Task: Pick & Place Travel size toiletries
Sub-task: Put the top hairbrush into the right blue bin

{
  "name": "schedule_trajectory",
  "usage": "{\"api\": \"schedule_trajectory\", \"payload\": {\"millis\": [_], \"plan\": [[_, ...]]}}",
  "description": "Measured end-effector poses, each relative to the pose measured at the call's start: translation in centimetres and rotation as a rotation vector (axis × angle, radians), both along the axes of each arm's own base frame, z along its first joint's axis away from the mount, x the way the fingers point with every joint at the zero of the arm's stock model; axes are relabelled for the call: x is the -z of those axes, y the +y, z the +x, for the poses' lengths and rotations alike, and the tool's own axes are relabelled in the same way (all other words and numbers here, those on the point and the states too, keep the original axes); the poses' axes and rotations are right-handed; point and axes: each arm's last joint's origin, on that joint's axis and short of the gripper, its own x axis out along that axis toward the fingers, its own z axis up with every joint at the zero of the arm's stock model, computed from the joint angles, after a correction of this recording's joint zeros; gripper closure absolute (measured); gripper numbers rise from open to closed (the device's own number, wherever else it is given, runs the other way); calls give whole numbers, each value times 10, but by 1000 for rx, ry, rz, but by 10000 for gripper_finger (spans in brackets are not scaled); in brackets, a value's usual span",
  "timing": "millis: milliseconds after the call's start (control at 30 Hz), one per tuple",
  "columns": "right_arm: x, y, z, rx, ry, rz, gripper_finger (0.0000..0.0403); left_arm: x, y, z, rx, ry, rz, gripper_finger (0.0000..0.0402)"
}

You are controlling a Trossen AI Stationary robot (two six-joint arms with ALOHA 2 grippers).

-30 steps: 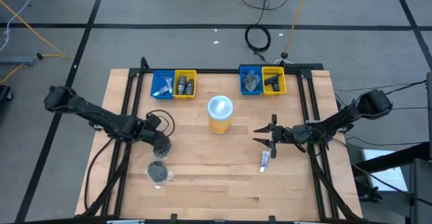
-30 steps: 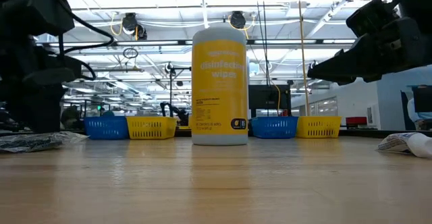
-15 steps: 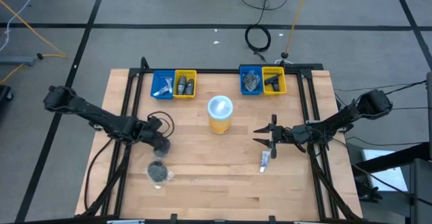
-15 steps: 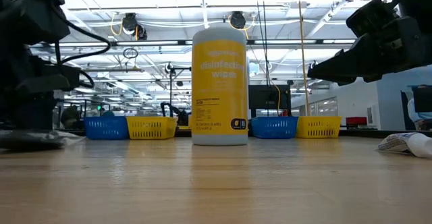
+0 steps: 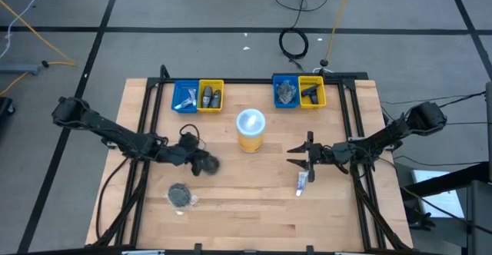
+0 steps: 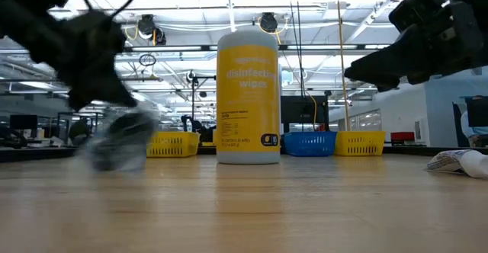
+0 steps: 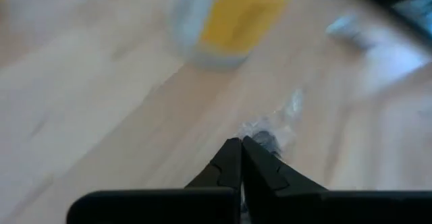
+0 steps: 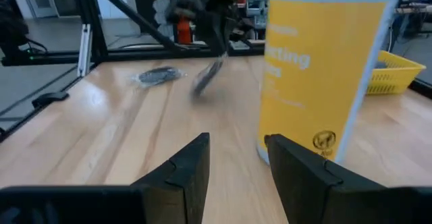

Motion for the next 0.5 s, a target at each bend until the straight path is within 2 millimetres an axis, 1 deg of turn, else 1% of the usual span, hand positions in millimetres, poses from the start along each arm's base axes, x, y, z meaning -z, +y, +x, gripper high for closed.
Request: {"api": "schedule_trajectory", "payload": {"millis": [100, 200, 267, 333, 500], "plan": [[-3, 2, 7, 1, 37, -7, 261, -7, -5, 14, 50, -138, 64, 400], [-5, 5, 17, 3, 99, -8, 259, -6, -9, 28, 88, -221, 140, 400], [-3, 7, 22, 5, 152, -6, 252, -4, -12, 36, 108, -270, 174, 400], [-1, 10, 31, 8, 182, -8, 239, -3, -15, 45, 122, -288, 202, 401], [8, 18, 56, 10, 198, -21, 191, 1, -24, 71, 160, -254, 257, 400]]}}
